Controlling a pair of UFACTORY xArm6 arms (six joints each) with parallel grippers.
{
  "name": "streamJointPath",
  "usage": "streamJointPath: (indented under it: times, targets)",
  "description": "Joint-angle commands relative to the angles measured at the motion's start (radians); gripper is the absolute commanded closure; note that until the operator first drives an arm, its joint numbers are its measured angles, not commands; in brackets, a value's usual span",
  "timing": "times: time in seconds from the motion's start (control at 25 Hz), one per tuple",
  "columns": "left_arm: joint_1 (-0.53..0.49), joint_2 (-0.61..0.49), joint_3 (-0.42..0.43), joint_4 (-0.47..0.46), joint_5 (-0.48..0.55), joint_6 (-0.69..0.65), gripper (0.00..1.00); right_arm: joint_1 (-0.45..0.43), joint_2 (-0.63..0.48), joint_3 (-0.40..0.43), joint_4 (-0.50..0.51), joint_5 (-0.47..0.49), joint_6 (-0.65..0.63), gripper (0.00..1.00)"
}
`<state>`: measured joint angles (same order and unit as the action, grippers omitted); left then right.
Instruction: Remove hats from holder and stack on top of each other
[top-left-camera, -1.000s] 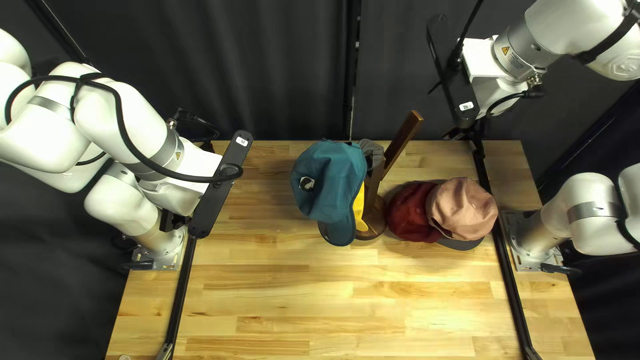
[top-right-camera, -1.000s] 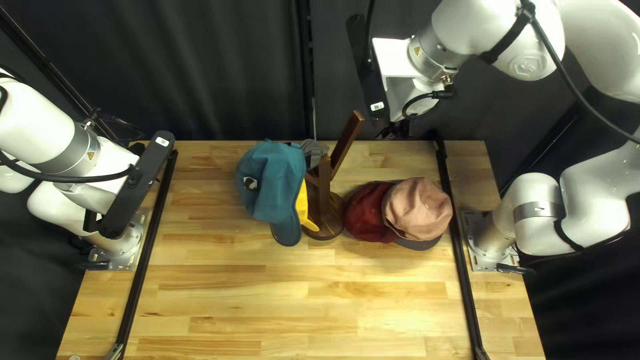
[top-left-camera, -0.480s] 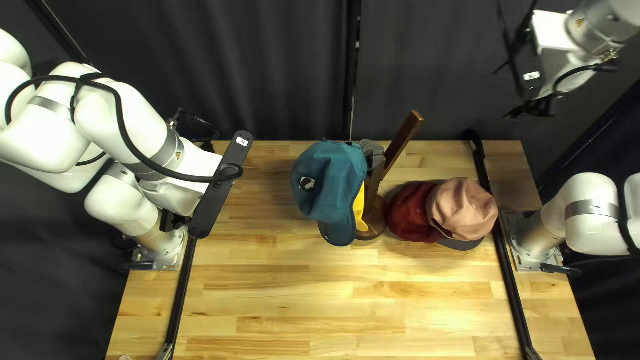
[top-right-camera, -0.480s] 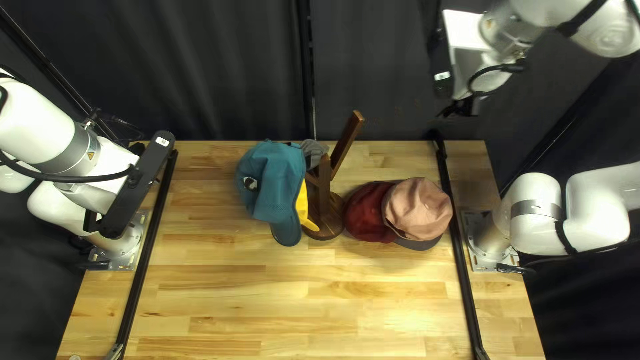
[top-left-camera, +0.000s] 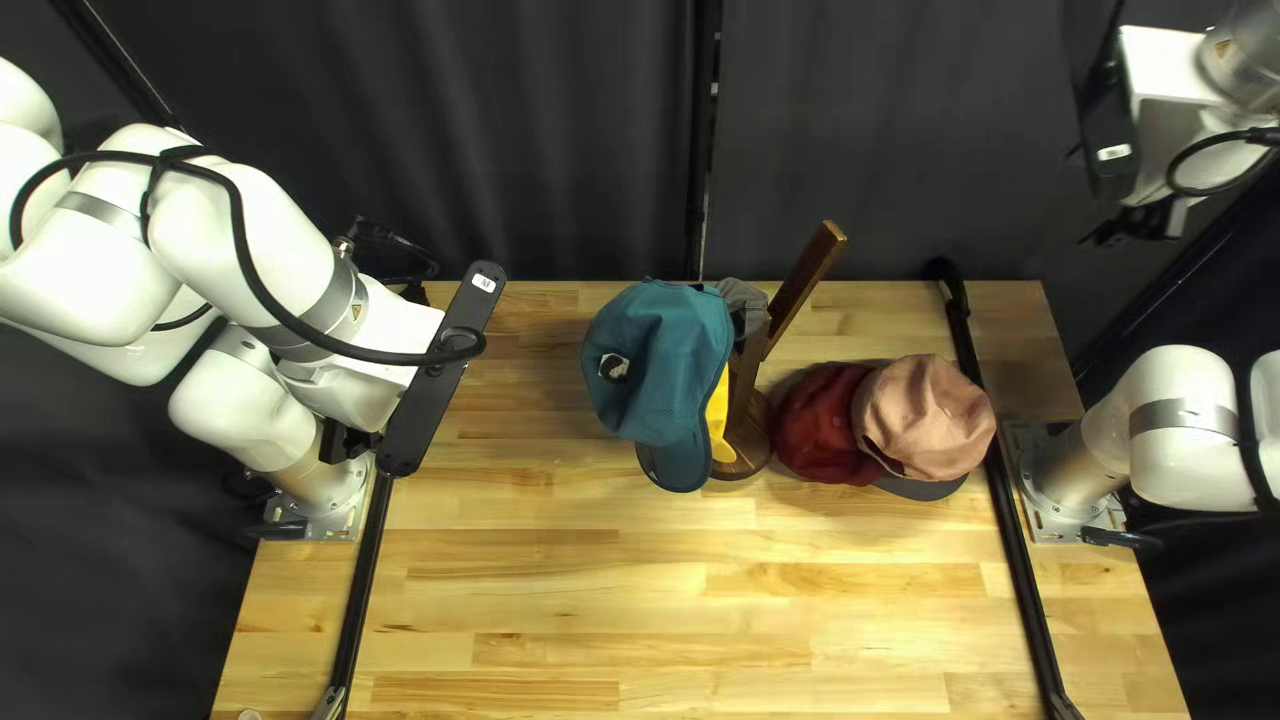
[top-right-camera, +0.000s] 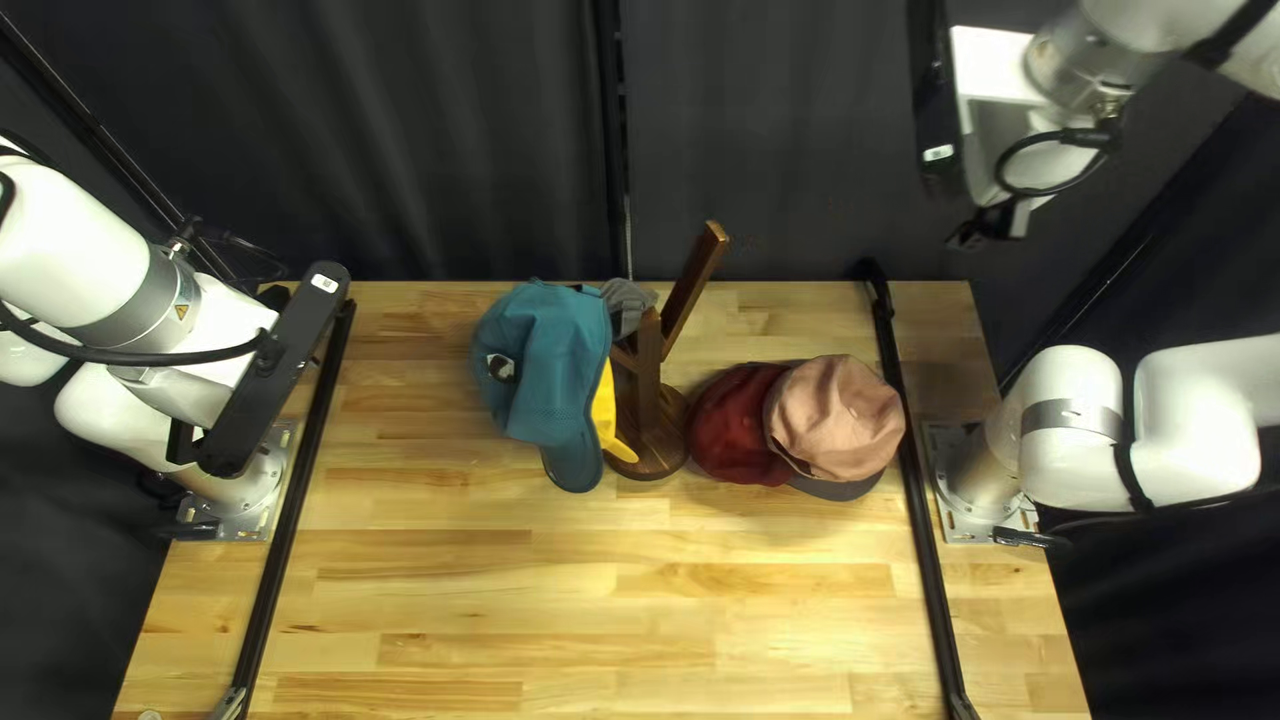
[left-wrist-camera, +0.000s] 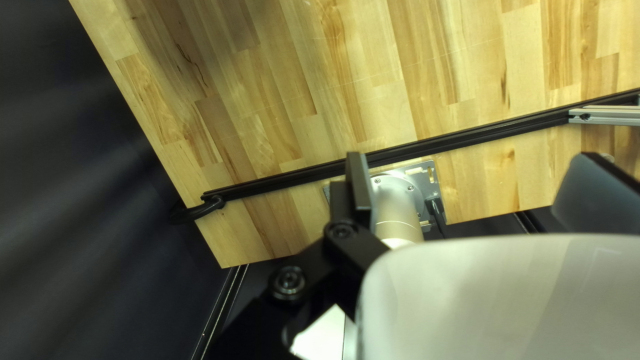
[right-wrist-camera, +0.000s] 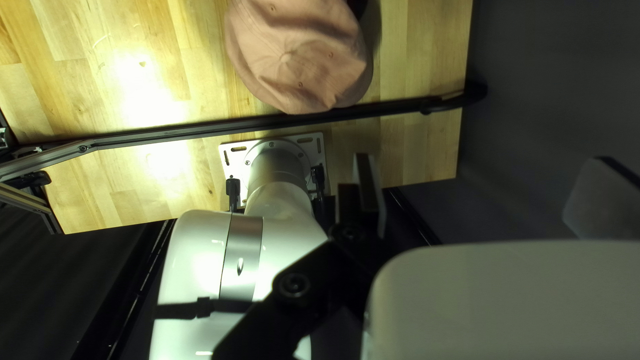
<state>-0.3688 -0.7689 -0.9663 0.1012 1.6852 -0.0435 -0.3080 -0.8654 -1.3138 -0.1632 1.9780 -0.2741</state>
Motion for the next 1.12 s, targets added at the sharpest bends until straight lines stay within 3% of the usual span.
streamJointPath:
  times: [0.04, 0.92, 1.12]
  targets:
    - [0.0, 0.0, 0.0, 0.0, 0.0, 0.0, 0.0, 0.021, -0.036, 0.042, 0.0, -0.02, 0.027, 0.0]
    - [0.0, 0.0, 0.0, 0.0, 0.0, 0.0, 0.0, 0.021, -0.036, 0.042, 0.0, -0.02, 0.027, 0.0]
    - [0.043, 0.057, -0.082, 0.032, 0.108, -0.008, 0.0, 0.021, -0.036, 0.042, 0.0, -0.02, 0.027, 0.0]
